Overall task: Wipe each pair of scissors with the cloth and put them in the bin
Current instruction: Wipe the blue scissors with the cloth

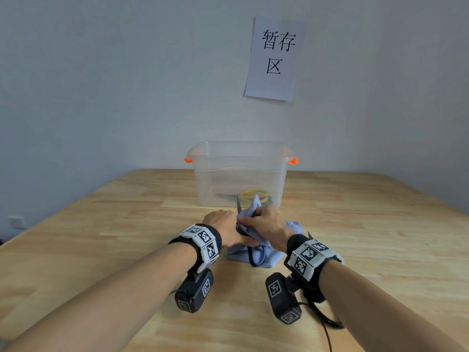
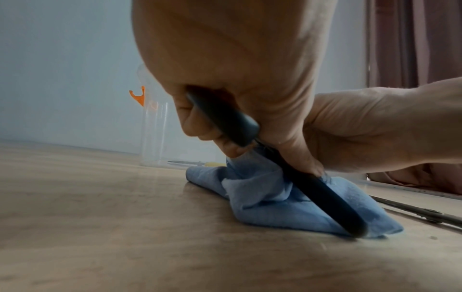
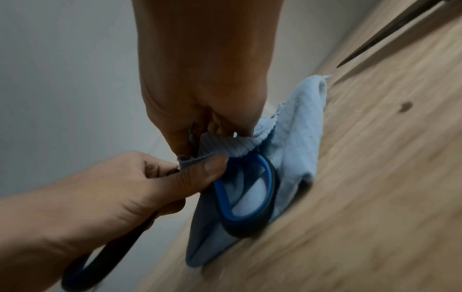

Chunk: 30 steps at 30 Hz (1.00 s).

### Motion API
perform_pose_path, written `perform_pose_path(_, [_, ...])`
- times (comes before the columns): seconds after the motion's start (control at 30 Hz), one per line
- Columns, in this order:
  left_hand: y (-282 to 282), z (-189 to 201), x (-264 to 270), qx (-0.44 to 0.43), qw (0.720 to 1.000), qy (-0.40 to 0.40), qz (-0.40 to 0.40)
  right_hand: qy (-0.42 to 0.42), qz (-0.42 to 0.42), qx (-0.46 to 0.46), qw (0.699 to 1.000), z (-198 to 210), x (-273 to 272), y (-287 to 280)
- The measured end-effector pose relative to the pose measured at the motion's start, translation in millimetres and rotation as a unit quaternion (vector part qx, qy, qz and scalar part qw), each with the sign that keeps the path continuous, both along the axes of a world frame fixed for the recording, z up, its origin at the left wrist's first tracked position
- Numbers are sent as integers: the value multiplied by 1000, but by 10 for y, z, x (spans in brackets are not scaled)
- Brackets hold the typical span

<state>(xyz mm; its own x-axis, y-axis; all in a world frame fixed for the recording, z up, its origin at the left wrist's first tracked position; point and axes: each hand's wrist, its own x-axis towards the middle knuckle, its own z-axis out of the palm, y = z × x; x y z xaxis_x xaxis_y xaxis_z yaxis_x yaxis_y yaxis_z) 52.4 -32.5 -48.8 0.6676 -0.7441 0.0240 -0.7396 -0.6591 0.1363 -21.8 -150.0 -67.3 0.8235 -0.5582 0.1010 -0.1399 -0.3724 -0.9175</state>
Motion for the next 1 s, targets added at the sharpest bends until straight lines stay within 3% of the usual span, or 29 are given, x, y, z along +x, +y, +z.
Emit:
perform_pose_path(0.17, [8, -4, -13, 1, 1000, -17, -6, -1, -15, -64, 998, -10, 26, 7])
perform_pose_path(0.43, [14, -21, 14, -10, 1000, -9, -13, 8, 16, -65, 998, 21, 0, -57])
perform_pose_path(0.77, [-20, -43, 44, -7, 999, -39, -19, 27, 37, -172, 984, 51, -20, -57])
perform_pose_path(1.0, [-22, -22, 56, -3, 999, -30, -24, 9, 50, -128, 990, 20, -96, -78])
